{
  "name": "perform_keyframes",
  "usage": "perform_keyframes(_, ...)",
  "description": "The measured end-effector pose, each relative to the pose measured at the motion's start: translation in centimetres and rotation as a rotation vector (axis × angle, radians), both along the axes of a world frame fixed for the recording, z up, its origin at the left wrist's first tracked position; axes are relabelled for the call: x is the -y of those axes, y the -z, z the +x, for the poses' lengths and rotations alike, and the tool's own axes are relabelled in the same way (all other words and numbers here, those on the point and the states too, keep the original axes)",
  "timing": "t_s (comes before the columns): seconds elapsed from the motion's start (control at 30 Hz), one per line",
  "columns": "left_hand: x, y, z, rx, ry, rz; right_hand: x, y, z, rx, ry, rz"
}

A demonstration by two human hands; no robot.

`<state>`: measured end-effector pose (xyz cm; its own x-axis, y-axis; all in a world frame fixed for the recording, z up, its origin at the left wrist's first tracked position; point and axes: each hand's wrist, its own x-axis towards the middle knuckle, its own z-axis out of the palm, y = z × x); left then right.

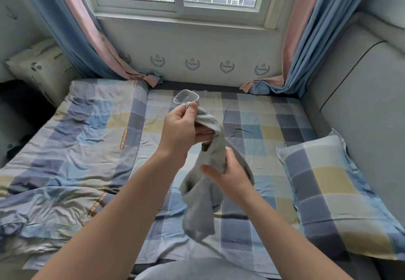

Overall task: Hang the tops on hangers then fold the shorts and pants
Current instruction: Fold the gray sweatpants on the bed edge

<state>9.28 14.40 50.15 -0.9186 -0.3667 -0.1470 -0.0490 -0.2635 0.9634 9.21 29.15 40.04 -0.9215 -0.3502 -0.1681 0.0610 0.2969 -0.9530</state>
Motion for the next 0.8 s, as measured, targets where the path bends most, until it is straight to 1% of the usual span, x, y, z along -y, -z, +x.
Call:
perform_keyframes(0.07, -0.4, -0.2, -0.1, -0.008, 0.025, 0.056, -0.2, 0.5, -0.5, -0.053, 0.078, 0.021)
perform_keyframes(0.17, -0.1, -0.5, -0.5, -0.023, 0.002, 0.106, -1.1, 1.7, -1.4, -0.188, 0.186, 0.129)
perform_keyframes(0.2, 0.1, -0.5, -0.7, -0.033, -0.025, 0.126, -1.7, 2.4, -1.6, -0.193, 0.199, 0.185)
perform_keyframes(0.3, 1.3, -0.7, -1.4, -0.05, -0.109, 0.171, -3.7, 3.8, -2.0, -0.087, 0.219, 0.325)
perform_keyframes(0.43, 2.4, 0.1, -2.3, -0.026, -0.146, 0.241, -4.9, 4.2, -2.6, -0.073, 0.216, 0.348)
perform_keyframes(0.53, 2.5, 1.3, -2.7, 0.025, -0.14, 0.211, -4.7, 3.4, -3.5, -0.1, 0.186, 0.309)
perform_keyframes(0.63, 2.9, 3.3, -2.1, 0.118, -0.048, 0.075, -4.1, 2.2, -4.2, -0.075, 0.188, 0.173)
perform_keyframes(0.7, 3.2, 4.6, -1.3, 0.207, 0.052, 0.012, -3.5, 1.4, -4.6, -0.032, 0.214, 0.07)
perform_keyframes(0.8, 2.6, 6.8, 0.3, 0.35, 0.289, -0.135, -2.6, -0.1, -5.0, 0.05, 0.248, -0.065)
